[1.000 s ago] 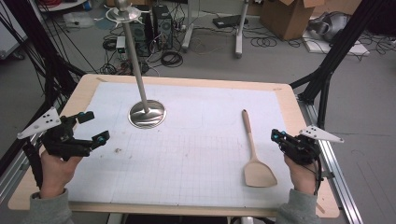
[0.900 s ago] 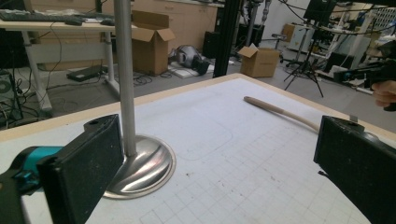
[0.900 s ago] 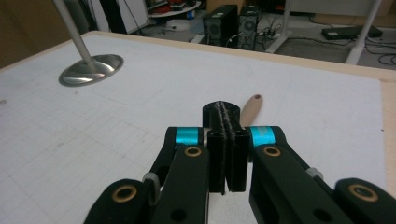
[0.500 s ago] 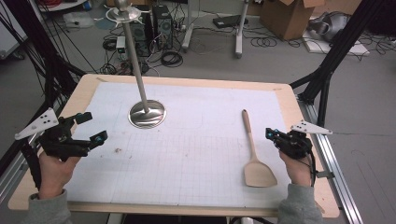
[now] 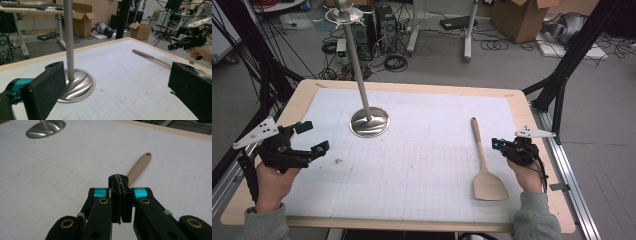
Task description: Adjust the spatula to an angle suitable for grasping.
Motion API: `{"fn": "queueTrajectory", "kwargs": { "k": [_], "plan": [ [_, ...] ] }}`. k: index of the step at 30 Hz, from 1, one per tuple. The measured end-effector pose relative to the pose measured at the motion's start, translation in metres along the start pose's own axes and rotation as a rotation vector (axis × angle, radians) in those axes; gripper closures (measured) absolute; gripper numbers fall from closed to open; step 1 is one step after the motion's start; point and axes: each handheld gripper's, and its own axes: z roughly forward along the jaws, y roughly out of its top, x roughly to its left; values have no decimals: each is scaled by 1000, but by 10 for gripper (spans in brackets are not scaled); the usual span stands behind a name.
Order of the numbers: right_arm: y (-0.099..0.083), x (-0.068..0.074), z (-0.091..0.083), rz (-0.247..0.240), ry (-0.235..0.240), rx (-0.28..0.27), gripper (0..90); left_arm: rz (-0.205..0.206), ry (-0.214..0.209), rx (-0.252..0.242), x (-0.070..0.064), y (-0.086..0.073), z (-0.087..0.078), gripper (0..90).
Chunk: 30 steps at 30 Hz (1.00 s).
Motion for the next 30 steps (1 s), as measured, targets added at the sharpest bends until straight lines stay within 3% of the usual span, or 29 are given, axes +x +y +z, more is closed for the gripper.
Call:
{"fn": "queueTrajectory", "kwargs": {
  "k": [10, 18, 26, 30],
  "plan": [
    [-4, -11, 17, 40, -15, 35, 898, 1, 1, 15, 0, -2, 3, 19],
    [-10, -23, 31, 31, 6, 87, 898, -7, 5, 19, 1, -4, 3, 20],
    [-15, -29, 44, 54, 23, 104, 899, -11, 6, 29, 1, -6, 5, 20],
    [-15, -31, 49, 60, 1, 131, 899, -15, 9, 33, 2, -8, 4, 20]
  ]
}}
